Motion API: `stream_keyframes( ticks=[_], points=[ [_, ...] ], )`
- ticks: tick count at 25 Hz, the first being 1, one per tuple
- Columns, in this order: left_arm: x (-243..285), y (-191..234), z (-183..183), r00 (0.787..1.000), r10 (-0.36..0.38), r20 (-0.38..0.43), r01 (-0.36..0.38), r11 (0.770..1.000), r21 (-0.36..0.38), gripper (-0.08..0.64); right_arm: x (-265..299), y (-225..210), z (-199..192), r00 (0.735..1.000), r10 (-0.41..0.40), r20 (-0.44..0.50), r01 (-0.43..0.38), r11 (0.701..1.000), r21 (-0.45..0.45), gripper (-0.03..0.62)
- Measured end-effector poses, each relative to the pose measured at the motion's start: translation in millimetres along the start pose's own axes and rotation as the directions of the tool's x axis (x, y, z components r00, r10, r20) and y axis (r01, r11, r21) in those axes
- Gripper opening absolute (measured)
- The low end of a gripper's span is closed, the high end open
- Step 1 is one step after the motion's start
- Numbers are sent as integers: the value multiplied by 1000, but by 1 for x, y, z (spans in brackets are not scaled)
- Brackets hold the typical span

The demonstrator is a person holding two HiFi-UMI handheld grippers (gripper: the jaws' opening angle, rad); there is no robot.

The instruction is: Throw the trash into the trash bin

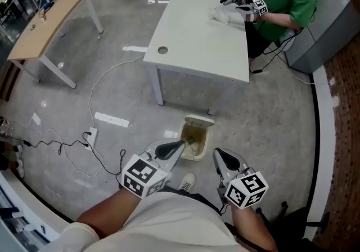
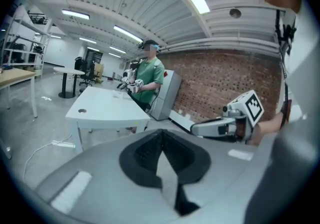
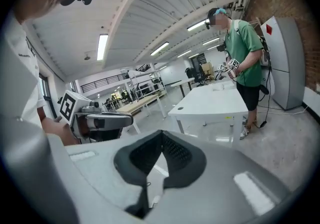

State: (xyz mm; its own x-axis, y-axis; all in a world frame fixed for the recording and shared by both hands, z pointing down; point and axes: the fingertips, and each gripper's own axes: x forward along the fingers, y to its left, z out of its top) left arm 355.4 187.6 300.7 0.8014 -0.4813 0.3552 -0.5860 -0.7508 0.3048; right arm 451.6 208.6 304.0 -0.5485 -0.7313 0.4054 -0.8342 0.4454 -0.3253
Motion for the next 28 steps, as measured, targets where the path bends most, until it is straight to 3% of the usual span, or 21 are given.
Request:
stream_keyframes(
  ticks=[6,11,22,28],
  points=[
    [-9,-13,20,999,-20,42,20,1000,-6,3,-27,17,34,998,-16,64,20,997,-75,2],
    [-9,-21,29,998,-13,57,13,1000,0,3,-39,17,40,996,-14,88,23,995,-99,2],
    [-11,-32,39,995,11,95,-13,1000,22,3,-41,6,34,994,-3,110,14,995,-95,2],
    [-7,-33,43,994,-58,90,53,997,55,3,-40,14,32,988,-62,140,72,995,-69,2]
  ],
)
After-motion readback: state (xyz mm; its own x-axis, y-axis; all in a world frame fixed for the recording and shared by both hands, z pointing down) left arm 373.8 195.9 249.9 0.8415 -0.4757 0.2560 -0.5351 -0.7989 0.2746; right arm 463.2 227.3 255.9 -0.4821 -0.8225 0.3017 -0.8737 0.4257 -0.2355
